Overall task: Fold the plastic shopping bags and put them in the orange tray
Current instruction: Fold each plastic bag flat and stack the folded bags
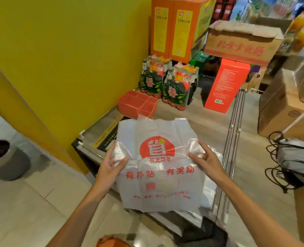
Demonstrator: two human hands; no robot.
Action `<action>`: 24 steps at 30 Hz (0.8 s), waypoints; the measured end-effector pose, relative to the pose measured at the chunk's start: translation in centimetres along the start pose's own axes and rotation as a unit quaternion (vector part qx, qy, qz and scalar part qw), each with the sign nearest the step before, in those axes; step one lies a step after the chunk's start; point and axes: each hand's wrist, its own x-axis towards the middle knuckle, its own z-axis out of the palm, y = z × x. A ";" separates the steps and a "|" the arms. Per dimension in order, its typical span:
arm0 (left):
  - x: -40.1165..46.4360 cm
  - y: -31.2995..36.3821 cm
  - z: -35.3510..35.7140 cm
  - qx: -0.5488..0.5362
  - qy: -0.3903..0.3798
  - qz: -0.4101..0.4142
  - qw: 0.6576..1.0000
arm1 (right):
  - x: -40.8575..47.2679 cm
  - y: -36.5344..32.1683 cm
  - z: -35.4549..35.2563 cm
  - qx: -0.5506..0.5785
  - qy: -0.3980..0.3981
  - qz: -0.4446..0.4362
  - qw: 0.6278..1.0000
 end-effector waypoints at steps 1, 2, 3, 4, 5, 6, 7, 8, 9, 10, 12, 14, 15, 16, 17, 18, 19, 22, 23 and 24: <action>1.2 -0.1 0.7 -0.013 0.011 -0.006 1.000 | 2.4 0.3 -0.5 -0.006 -0.011 0.006 1.000; 2.5 -0.4 1.3 -0.027 0.028 -0.014 0.999 | 4.8 0.4 -0.8 -0.012 -0.021 0.014 1.000; 3.8 -0.8 2.0 -0.046 0.048 -0.024 0.997 | 7.5 0.6 -1.1 -0.016 -0.032 0.018 0.999; 5.1 -1.4 2.5 -0.055 0.061 -0.036 0.996 | 10.0 0.6 -1.1 -0.019 -0.045 0.023 0.999; 6.3 -2.1 3.1 -0.056 0.073 -0.047 0.995 | 12.6 1.0 -1.1 -0.027 -0.059 0.026 0.998; 7.3 -3.0 3.6 -0.046 0.088 -0.057 0.993 | 14.8 1.2 -1.0 -0.037 -0.076 0.029 0.996; 8.2 -3.9 4.2 -0.034 0.104 -0.063 0.992 | 17.1 1.8 -0.7 -0.052 -0.092 0.029 0.994; 9.1 -5.0 4.6 -0.012 0.116 -0.074 0.990 | 19.1 2.3 -0.4 -0.068 -0.104 0.030 0.992; 9.9 -6.3 4.9 0.007 0.128 -0.088 0.988 | 21.1 3.2 0.0 -0.081 -0.109 0.031 0.990; 10.5 -7.3 5.4 0.022 0.141 -0.105 0.984 | 22.7 3.9 0.5 -0.094 -0.109 0.034 0.989; 11.5 -9.8 5.9 0.035 0.152 -0.131 0.979 | 25.4 5.7 1.8 -0.120 -0.109 0.038 0.986; 12.1 -11.6 6.3 0.041 0.147 -0.164 0.974 | 27.2 7.4 2.8 -0.135 -0.117 0.051 0.983; 12.2 -12.4 6.4 0.043 0.147 -0.178 0.972 | 27.7 8.3 3.1 -0.137 -0.123 0.065 0.981; 12.2 -12.8 6.5 0.044 0.146 -0.188 0.970 | 28.0 8.9 3.4 -0.132 -0.131 0.084 0.979; 12.3 -13.4 6.5 0.046 0.151 -0.194 0.968 | 28.2 9.3 3.4 -0.124 -0.139 0.104 0.977; 12.2 -13.8 6.5 0.056 0.159 -0.195 0.966 | 28.2 9.5 3.2 -0.114 -0.147 0.121 0.975; 12.2 -14.2 6.4 0.065 0.167 -0.195 0.964 | 28.2 9.6 2.9 -0.106 -0.154 0.134 0.973; 12.1 -14.1 6.5 0.067 0.190 -0.191 0.961 | 27.7 10.2 1.0 -0.105 -0.184 0.153 0.965; 12.0 -13.7 6.6 0.059 0.198 -0.186 0.960 | 27.3 10.4 0.1 -0.119 -0.201 0.154 0.960; 12.0 -13.4 6.7 0.053 0.204 -0.182 0.960 | 26.8 10.5 -0.6 -0.137 -0.221 0.151 0.954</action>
